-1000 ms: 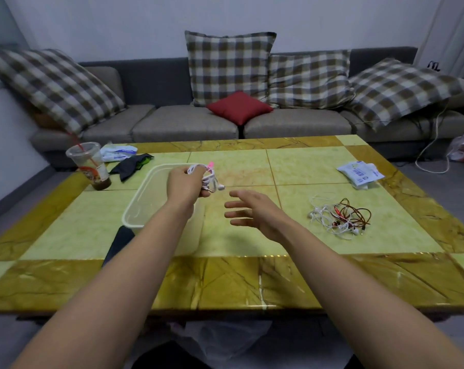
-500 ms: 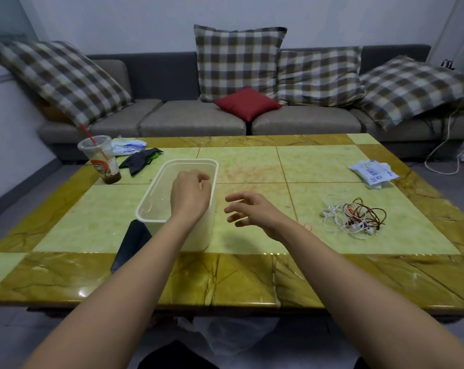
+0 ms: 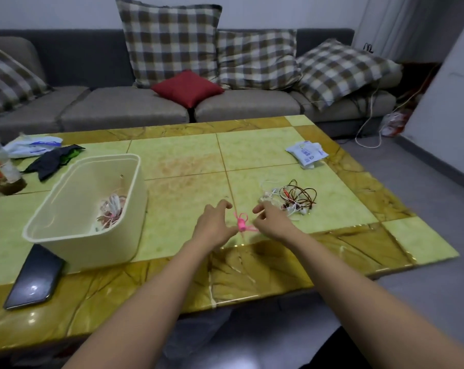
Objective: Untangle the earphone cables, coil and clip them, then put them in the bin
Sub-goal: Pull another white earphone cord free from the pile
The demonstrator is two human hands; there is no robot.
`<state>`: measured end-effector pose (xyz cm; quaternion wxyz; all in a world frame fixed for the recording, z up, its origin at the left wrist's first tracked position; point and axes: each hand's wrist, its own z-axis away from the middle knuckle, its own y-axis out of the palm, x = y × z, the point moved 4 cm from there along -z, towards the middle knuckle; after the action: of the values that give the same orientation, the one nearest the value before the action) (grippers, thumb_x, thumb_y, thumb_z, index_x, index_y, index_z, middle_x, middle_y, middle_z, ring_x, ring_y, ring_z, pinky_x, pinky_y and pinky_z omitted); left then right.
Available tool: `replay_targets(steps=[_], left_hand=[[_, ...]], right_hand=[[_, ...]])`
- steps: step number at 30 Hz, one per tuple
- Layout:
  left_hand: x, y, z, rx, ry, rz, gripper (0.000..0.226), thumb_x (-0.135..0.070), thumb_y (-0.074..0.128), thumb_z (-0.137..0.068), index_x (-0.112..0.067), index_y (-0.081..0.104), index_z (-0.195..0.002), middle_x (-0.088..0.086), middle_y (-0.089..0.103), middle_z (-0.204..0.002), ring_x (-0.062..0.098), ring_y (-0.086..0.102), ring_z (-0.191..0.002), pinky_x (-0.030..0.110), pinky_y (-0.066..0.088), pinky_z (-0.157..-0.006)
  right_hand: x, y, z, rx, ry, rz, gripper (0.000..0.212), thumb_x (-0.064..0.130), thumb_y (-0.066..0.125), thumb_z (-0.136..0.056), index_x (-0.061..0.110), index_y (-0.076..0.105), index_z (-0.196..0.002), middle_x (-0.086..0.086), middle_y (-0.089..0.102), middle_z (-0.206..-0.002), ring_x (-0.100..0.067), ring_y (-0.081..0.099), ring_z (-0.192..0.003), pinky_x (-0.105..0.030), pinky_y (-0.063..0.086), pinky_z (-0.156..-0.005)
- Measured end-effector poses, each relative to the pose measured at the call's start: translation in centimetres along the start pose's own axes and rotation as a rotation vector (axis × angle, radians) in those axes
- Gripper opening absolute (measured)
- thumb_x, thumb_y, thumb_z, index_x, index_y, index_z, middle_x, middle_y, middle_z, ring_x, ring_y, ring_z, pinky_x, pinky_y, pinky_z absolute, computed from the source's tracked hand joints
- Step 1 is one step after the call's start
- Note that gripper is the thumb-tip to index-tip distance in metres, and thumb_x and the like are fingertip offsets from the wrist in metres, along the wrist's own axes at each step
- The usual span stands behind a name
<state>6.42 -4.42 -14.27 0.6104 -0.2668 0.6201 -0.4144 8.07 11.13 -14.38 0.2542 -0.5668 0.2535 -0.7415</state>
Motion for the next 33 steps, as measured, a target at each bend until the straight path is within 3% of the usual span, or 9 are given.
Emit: replay_targets(steps=[3, 7, 11, 14, 18, 21, 25, 29, 33], left_hand=[[-0.5, 2.5, -1.2, 0.073, 0.015, -0.051, 0.061, -0.039, 0.071, -0.081, -0.029, 0.047, -0.136, 0.008, 0.062, -0.119, 0.029, 0.062, -0.101, 0.031, 0.046, -0.078], [-0.3, 3.3, -2.3, -0.024, 0.038, -0.104, 0.026, -0.032, 0.066, -0.087, -0.022, 0.059, -0.11, 0.005, 0.069, -0.106, 0.027, 0.062, -0.094, 0.034, 0.05, -0.076], [0.8, 1.1, -4.1, -0.356, -0.023, 0.06, 0.017, -0.024, 0.053, -0.096, -0.017, 0.055, -0.111, 0.009, 0.069, -0.095, 0.031, 0.063, -0.086, 0.038, 0.052, -0.071], [2.0, -0.3, -5.5, -0.463, -0.153, 0.104, 0.026, -0.017, 0.043, -0.1, -0.013, 0.05, -0.125, 0.015, 0.065, -0.111, 0.035, 0.061, -0.094, 0.038, 0.05, -0.076], [2.9, -0.4, -5.5, -0.308, -0.306, -0.034, 0.067, -0.014, 0.051, -0.095, -0.023, 0.018, -0.153, 0.023, 0.034, -0.136, 0.037, 0.052, -0.107, 0.044, 0.049, -0.089], [2.6, 0.3, -5.5, -0.273, -0.268, -0.052, 0.044, -0.015, 0.053, -0.093, -0.018, 0.049, -0.136, 0.016, 0.041, -0.133, 0.033, 0.05, -0.113, 0.043, 0.049, -0.093], [0.5, 1.6, -5.2, -0.179, -0.095, 0.108, 0.022, -0.014, 0.052, -0.093, -0.018, 0.072, -0.099, 0.002, 0.07, -0.103, 0.024, 0.064, -0.095, 0.034, 0.053, -0.082], [-2.1, 2.1, -4.7, -0.115, -0.004, 0.244, 0.026, -0.012, 0.05, -0.091, -0.021, 0.067, -0.109, 0.004, 0.065, -0.087, 0.025, 0.062, -0.084, 0.03, 0.043, -0.069], [-3.5, 3.7, -4.3, 0.168, 0.053, 0.267, 0.032, -0.012, 0.053, -0.089, -0.029, 0.062, -0.113, -0.002, 0.059, -0.074, 0.016, 0.052, -0.064, 0.026, 0.037, -0.057]], right_hand=[[-0.9, 0.9, 0.0, 0.207, -0.067, 0.052, 0.037, 0.01, 0.054, -0.095, 0.007, 0.053, -0.131, -0.013, 0.061, -0.119, -0.022, 0.057, -0.098, -0.033, 0.047, -0.086], [-1.6, 0.6, -0.7, 0.26, -0.124, -0.03, 0.033, 0.003, 0.051, -0.093, 0.009, 0.063, -0.123, -0.008, 0.065, -0.117, -0.017, 0.062, -0.09, -0.03, 0.052, -0.081], [-1.1, -1.0, -1.8, 0.105, -0.22, -0.153, 0.032, 0.001, 0.05, -0.089, 0.019, 0.068, -0.109, -0.001, 0.068, -0.111, -0.01, 0.067, -0.073, -0.02, 0.049, -0.062], [-0.7, -2.6, -2.5, -0.061, -0.235, -0.255, 0.032, -0.003, 0.048, -0.088, 0.014, 0.069, -0.105, -0.001, 0.069, -0.103, -0.01, 0.064, -0.068, -0.017, 0.047, -0.061], [-2.4, -3.7, -3.8, -0.28, -0.142, -0.124, 0.027, 0.006, 0.055, -0.088, 0.012, 0.066, -0.113, -0.005, 0.065, -0.109, -0.022, 0.062, -0.09, -0.037, 0.051, -0.084], [-3.9, -3.1, -4.2, -0.209, -0.032, 0.106, 0.045, 0.01, 0.06, -0.084, 0.013, 0.056, -0.128, -0.008, 0.057, -0.123, -0.026, 0.057, -0.11, -0.035, 0.047, -0.089], [-4.6, -2.1, -3.7, -0.065, -0.054, 0.201, 0.009, 0.014, 0.062, -0.085, 0.018, 0.069, -0.089, -0.001, 0.061, -0.08, -0.023, 0.06, -0.085, -0.026, 0.038, -0.06], [-3.1, -2.8, -2.7, -0.035, -0.251, 0.009, 0.01, 0.021, 0.066, -0.091, 0.019, 0.072, -0.085, 0.007, 0.062, -0.073, -0.006, 0.053, -0.069, -0.022, 0.037, -0.061], [-2.8, -2.6, -1.8, 0.149, -0.265, 0.031, 0.015, 0.024, 0.067, -0.091, 0.017, 0.078, -0.098, 0.012, 0.066, -0.076, 0.01, 0.052, -0.06, -0.007, 0.037, -0.057]])
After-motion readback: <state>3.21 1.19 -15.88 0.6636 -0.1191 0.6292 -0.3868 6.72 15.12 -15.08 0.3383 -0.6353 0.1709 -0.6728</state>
